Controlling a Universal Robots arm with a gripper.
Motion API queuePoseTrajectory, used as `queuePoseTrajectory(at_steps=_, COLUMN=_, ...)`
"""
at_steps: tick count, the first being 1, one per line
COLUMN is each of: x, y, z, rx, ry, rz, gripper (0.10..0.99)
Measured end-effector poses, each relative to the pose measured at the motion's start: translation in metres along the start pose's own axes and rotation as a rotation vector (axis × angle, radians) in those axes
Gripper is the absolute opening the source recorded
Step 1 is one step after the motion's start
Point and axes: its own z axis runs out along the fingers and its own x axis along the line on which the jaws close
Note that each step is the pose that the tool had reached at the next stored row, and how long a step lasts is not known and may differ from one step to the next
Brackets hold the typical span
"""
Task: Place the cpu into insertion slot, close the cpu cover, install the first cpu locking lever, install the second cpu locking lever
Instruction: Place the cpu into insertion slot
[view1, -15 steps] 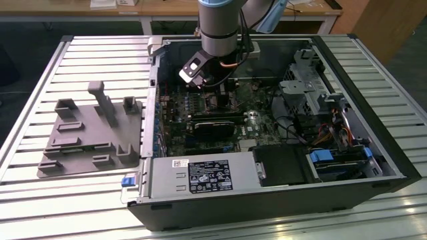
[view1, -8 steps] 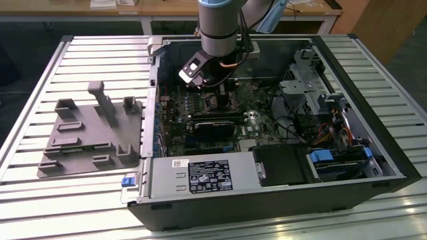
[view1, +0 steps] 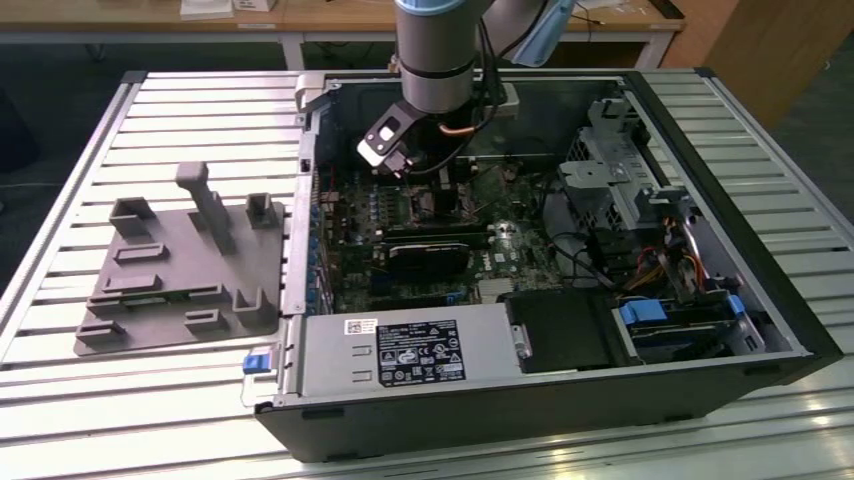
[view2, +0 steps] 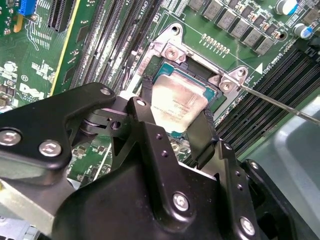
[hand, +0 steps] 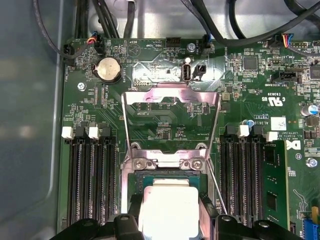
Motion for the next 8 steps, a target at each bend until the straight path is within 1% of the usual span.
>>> queuePoseTrajectory(at_steps=2, x=-0.0001, y=-0.001, z=-0.0001, rx=0.0, ry=0.0005, rz=-0.002, gripper=0.529)
queuePoseTrajectory(at_steps=8, x=0.0, y=-0.0012, z=0.0, rx=-0.001, ry=0.0009, rz=-0.002, gripper=0.529)
